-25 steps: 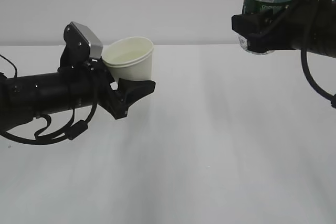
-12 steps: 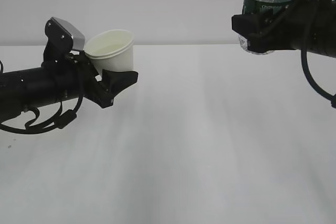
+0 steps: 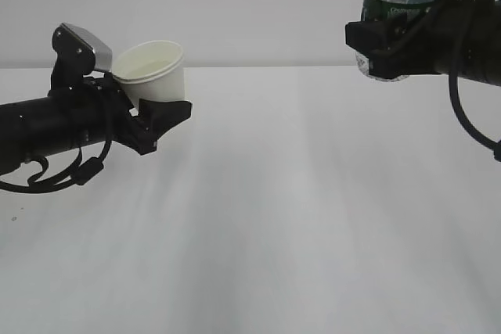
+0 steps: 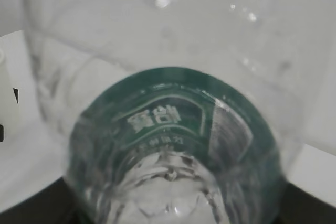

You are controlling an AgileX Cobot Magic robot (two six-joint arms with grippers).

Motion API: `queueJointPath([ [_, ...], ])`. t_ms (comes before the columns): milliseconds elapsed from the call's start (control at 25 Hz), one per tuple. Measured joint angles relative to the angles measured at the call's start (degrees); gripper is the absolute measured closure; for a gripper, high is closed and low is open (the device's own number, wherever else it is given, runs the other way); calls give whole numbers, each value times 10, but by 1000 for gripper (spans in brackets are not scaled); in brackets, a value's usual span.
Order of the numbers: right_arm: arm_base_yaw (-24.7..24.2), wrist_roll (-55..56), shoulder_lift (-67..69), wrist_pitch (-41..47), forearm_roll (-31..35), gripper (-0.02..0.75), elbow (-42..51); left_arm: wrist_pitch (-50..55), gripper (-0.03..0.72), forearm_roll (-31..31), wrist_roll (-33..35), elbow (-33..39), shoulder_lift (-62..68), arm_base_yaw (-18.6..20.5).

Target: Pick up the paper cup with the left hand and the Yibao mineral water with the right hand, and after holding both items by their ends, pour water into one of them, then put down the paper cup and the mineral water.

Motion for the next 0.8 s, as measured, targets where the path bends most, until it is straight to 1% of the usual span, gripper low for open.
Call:
queueJointPath([
  [520,0,0,0,0,0,309,0,3,244,-1,0,0,0,28],
  [800,0,0,0,0,0,309,0,6,244,-5,0,0,0,33],
])
